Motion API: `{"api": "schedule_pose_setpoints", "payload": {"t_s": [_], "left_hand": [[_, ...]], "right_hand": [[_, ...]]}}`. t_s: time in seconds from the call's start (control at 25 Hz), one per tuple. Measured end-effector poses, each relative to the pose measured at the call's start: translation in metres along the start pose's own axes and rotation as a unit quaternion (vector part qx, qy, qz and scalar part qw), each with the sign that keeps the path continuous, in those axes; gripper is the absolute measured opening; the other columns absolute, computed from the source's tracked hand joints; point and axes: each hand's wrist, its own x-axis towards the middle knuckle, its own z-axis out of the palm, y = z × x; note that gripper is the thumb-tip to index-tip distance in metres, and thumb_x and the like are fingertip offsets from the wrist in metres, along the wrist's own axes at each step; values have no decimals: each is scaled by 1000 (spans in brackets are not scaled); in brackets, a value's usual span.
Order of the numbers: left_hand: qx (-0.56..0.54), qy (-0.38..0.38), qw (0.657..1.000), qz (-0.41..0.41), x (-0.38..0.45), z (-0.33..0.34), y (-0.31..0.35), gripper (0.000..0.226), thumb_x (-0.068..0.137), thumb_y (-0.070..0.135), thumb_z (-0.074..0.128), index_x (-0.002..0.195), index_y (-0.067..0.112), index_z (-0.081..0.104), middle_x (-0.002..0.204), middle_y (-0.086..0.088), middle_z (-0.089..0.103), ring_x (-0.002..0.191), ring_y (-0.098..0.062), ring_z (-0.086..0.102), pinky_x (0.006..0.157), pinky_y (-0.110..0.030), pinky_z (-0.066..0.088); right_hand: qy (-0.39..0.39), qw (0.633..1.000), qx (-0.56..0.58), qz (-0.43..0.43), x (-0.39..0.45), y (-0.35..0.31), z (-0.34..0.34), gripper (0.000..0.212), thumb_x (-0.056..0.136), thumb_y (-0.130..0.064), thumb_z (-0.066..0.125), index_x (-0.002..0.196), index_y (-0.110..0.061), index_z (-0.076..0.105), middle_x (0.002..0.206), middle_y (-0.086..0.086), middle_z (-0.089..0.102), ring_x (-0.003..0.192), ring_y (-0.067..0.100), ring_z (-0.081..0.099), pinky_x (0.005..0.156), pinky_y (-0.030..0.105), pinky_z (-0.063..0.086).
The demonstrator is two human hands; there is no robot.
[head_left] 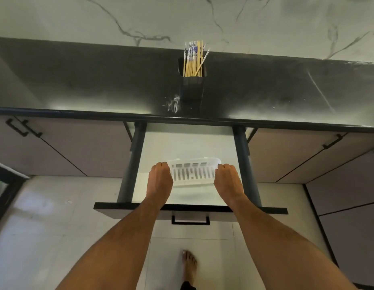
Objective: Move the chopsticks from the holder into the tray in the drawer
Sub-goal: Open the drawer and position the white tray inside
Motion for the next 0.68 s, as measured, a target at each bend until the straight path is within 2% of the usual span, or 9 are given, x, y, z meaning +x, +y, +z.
{"api": "schedule_pose_setpoints", "payload": {"t_s": [0.12,0.2,0.32,0.48,0.68], "left_hand": [[-51,-39,994,-91,26,24,-7,13,102,10,55,104,4,66,98,-10,69,78,-17,62,72,-27,56],[-86,-60,982,-160,41,39,-8,16,102,17,57,110,5,63,98,-8,67,76,-17,60,69,-26,52],[-132,-71,960,-236,58,54,-12,24,97,17,64,118,7,56,103,-8,66,82,-22,65,75,-35,59],[-138,-87,950,-266,67,63,-17,24,97,19,65,117,6,61,107,-12,69,91,-29,69,84,-41,60],[-129,-95,948,-275,69,64,-14,25,99,18,61,121,6,60,111,-13,69,94,-30,69,87,-42,59]], "right_hand": [[-19,997,47,60,29,10,18,16,103,-9,52,108,-1,65,101,14,68,89,26,61,72,26,41],[-47,989,88,113,45,18,33,15,102,-15,60,111,-4,65,104,12,69,86,22,62,71,26,47],[-98,972,132,171,62,27,51,18,101,-16,62,112,-3,67,106,14,72,80,16,57,65,21,46],[-121,964,144,188,64,29,64,17,101,-12,60,109,0,71,102,15,72,76,15,55,49,12,32],[-127,949,179,229,55,33,69,19,99,-23,65,109,-7,69,100,9,71,72,14,60,52,10,38]]}}
